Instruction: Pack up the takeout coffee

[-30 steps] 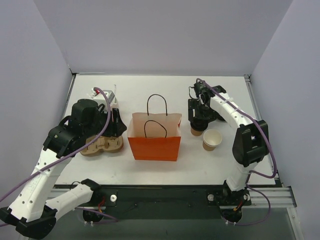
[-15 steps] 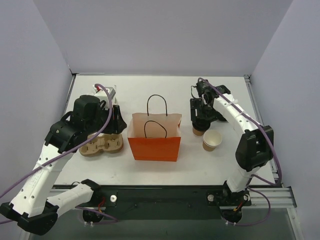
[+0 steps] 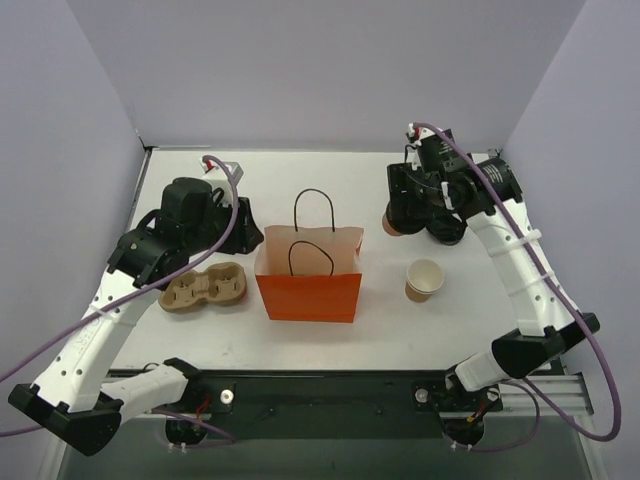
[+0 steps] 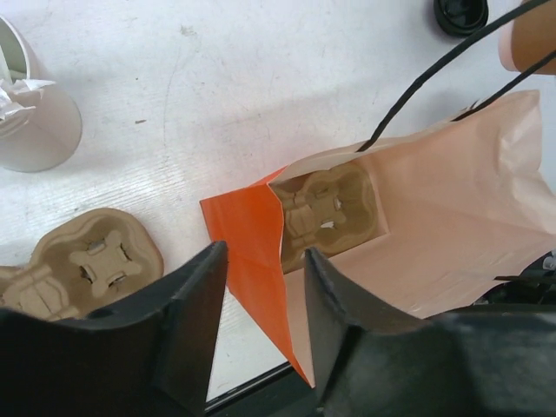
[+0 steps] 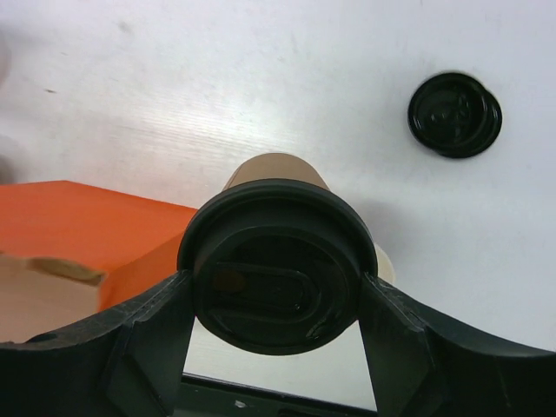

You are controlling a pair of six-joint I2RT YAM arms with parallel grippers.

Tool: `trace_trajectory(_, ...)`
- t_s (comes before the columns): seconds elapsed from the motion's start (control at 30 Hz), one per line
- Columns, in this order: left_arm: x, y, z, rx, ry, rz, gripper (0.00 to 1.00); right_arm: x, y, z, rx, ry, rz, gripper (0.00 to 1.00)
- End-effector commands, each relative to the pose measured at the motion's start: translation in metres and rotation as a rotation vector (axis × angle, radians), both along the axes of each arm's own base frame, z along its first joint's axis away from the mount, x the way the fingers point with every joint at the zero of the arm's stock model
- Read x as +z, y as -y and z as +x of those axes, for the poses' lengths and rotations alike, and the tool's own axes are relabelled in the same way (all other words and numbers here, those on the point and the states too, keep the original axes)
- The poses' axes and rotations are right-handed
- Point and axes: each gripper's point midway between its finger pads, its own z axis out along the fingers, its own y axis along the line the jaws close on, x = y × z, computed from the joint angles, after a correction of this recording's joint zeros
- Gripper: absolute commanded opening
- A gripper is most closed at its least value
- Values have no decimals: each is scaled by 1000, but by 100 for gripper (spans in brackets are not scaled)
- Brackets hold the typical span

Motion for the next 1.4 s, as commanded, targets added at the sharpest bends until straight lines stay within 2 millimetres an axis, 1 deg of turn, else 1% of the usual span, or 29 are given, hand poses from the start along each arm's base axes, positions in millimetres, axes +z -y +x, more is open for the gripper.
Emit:
trace_trajectory(0.0,14,9,14,-30,83,-31,46,47,-3,-36,72,79,5,51)
trace_trajectory(0.03,8,11,14,-36,71,-30,43,60,-9,-39,91,118,35,51)
trace_trajectory(0.07,7,12,14,-42,69,-34,36,69,-13,-43,112,141,55,51)
trace_trajectory(0.1,6,16,14,-52,65,-46,32,74,-23,-49,152,157,70,51)
trace_trajectory(0.17,3,19,15,-61,56,-51,26,92,-27,-56,180,213,79,50)
trace_trajectory(0.2,5,20,15,-63,60,-56,20,98,-32,-61,204,237,77,49)
trace_trajectory(0.27,9,22,16,-69,64,-61,15,113,-37,-69,236,281,99,49)
trace_trajectory(0.4,18,24,18,-79,82,-69,3,125,-54,-86,346,311,127,48)
trace_trajectory(0.43,19,25,19,-82,84,-71,0,125,-62,-92,388,312,140,48)
trace_trajectory(0.57,31,37,20,-146,133,-112,0,117,-80,-99,482,311,119,47)
trace_trajectory(0.63,32,41,19,-169,149,-124,0,107,-84,-97,492,296,90,47)
trace_trajectory(0.67,39,46,19,-198,182,-144,0,104,-86,-96,498,292,78,47)
trace_trajectory(0.7,41,49,18,-228,200,-156,0,101,-89,-94,512,295,61,47)
trace_trajectory(0.73,33,53,16,-257,198,-156,0,97,-94,-91,522,292,45,47)
trace_trajectory(0.77,38,54,16,-275,237,-161,0,95,-97,-90,530,292,32,47)
trace_trajectory(0.83,36,54,19,-275,257,-160,0,91,-110,-90,570,282,11,47)
trace_trajectory(0.87,42,54,20,-268,281,-174,0,89,-115,-92,587,278,10,47)
trace_trajectory(0.9,44,52,23,-246,283,-172,0,89,-122,-97,616,276,14,47)
trace_trajectory(0.93,55,50,24,-227,301,-175,0,87,-127,-99,632,269,12,47)
trace_trajectory(0.97,49,45,23,-203,262,-151,6,86,-130,-100,639,267,11,47)
trace_trajectory(1.0,49,41,23,-183,249,-136,15,84,-133,-102,648,262,3,47)
trace_trajectory(1.03,52,32,25,-137,253,-116,26,79,-135,-102,651,253,-10,47)
trace_trajectory(1.07,51,24,20,-108,227,-98,34,75,-136,-101,655,248,-17,47)
trace_trajectory(1.1,50,18,19,-79,223,-84,46,73,-138,-100,654,250,-17,47)
trace_trajectory(1.13,49,8,15,-40,214,-64,50,65,-140,-101,663,235,-30,47)
trace_trajectory(1.2,38,1,10,8,168,-61,56,60,-143,-100,669,232,-34,46)
trace_trajectory(1.27,22,3,5,-7,110,-63,56,55,-145,-101,675,228,-39,46)
trace_trajectory(1.37,11,13,3,-37,65,-84,56,48,-145,-105,691,215,-51,45)
